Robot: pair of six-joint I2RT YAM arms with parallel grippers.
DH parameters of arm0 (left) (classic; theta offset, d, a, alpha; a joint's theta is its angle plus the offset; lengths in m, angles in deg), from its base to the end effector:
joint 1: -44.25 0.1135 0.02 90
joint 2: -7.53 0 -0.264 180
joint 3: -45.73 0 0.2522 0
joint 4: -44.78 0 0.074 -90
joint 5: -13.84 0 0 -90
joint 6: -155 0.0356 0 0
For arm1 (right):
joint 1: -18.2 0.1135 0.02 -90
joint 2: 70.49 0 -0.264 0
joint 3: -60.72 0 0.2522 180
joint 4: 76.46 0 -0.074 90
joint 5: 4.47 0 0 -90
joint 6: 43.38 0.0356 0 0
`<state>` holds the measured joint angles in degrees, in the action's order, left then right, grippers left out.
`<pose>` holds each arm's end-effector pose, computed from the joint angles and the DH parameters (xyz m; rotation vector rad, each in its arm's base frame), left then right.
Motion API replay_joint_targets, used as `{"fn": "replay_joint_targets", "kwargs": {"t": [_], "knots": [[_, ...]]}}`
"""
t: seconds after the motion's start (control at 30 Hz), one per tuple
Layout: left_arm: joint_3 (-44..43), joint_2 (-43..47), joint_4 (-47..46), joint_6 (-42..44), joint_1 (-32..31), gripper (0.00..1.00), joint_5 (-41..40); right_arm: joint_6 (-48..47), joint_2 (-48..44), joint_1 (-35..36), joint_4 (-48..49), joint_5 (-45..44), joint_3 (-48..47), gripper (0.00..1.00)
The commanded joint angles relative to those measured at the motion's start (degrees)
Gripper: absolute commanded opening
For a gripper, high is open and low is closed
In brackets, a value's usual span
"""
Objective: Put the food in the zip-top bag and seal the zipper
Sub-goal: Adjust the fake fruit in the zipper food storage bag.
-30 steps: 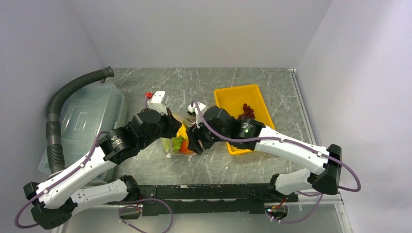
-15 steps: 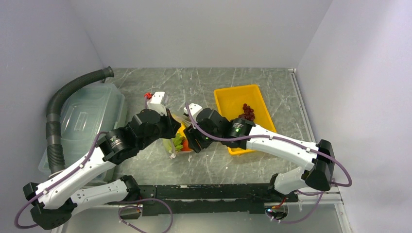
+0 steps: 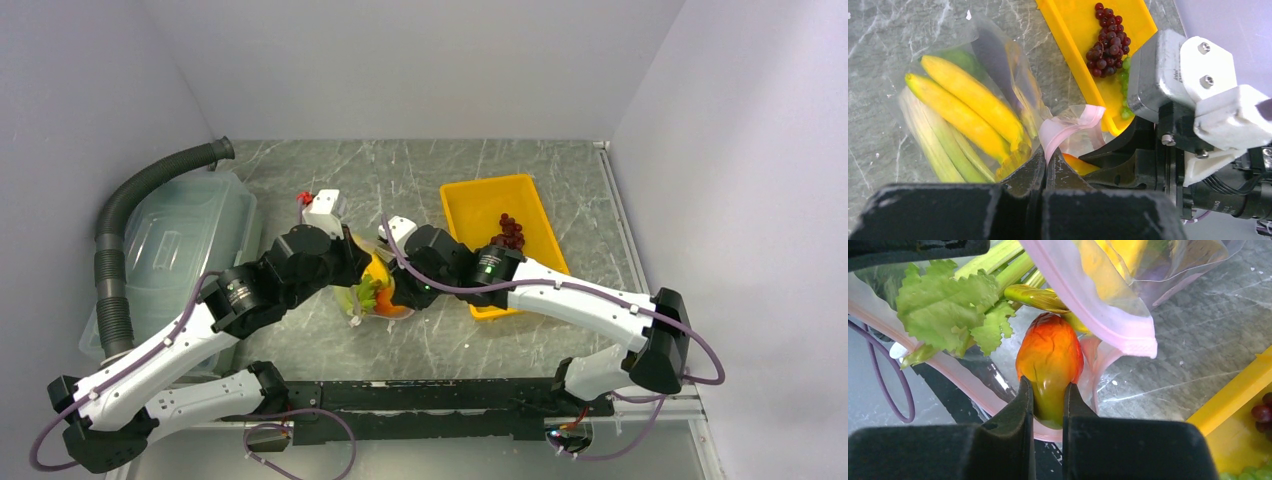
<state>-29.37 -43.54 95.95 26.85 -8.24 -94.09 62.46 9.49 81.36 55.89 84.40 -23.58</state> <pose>0.1186 -0.1365 0.3724 0.0606 2.0865 -0.6724 0.1385 0.2721 0.3173 -0.9631 2.2239 0.6466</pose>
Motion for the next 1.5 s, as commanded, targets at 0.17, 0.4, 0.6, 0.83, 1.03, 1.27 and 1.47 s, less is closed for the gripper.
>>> {"fn": "replay_joint_targets", "kwargs": {"t": [0.17,0.4,0.6,0.83,1.03,1.27,1.47], "knots": [[-0.53,0.38,-2.72,0.28,-0.07,0.0,-1.03,-1.32,-5.21,0.21,-2.51,-0.94,-3.88,0.0],[-0.35,-0.12,-3.62,0.14,-0.08,0.0,-0.59,-0.94,-6.5,0.21,-2.91,-3.62,-7.11,0.0],[-0.7,-0.94,-3.91,0.1,-0.06,0.0,0.02,0.61,-4.75,0.79,0.49,-7.83,-7.95,0.0],[-1.3,-1.29,-4.01,0.13,-0.06,0.0,0.41,2.56,-2.18,2.68,5.39,-15.22,-8.32,0.0],[-1.65,-1.57,-4.47,-0.16,-0.07,0.0,1.29,3.66,-1.16,3.58,11.66,-20.94,-5.94,0.0],[-2.02,-1.5,-4.25,-0.76,-0.06,0.0,1.01,4.58,1.12,3.77,18.67,-25.05,-2.8,0.0],[-2.12,-2.55,-4.93,-1.58,-0.03,0.0,1.73,6.89,4.22,3.77,26.81,-28.91,0.67,0.0]]}}
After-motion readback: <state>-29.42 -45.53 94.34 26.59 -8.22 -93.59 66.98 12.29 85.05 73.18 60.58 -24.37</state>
